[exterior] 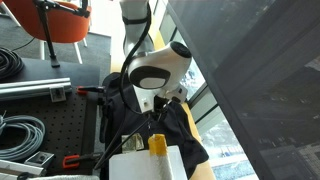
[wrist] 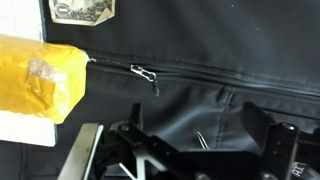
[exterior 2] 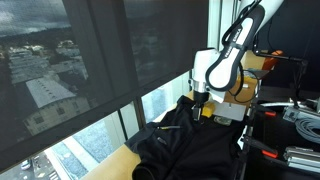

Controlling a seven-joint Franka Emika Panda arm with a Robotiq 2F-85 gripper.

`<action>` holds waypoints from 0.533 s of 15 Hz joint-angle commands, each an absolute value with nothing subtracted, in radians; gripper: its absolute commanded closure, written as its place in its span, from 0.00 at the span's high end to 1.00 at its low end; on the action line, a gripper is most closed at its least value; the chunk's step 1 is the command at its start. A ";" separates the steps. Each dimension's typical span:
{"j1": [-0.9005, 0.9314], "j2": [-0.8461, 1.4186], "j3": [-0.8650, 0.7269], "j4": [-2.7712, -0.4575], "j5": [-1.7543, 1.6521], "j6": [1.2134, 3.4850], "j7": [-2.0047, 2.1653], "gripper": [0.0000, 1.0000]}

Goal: Close the zipper of the black vest

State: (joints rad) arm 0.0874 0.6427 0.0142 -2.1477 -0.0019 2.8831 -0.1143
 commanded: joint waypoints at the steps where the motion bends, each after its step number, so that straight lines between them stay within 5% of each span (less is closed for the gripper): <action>1: 0.096 0.685 -0.019 -2.104 -0.044 2.890 -0.075 1.00; 8: 0.092 0.732 -0.036 -2.068 -0.042 2.884 -0.064 1.00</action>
State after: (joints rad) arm 0.0863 0.7091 -0.0267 -2.0974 -0.0138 2.8832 -0.0989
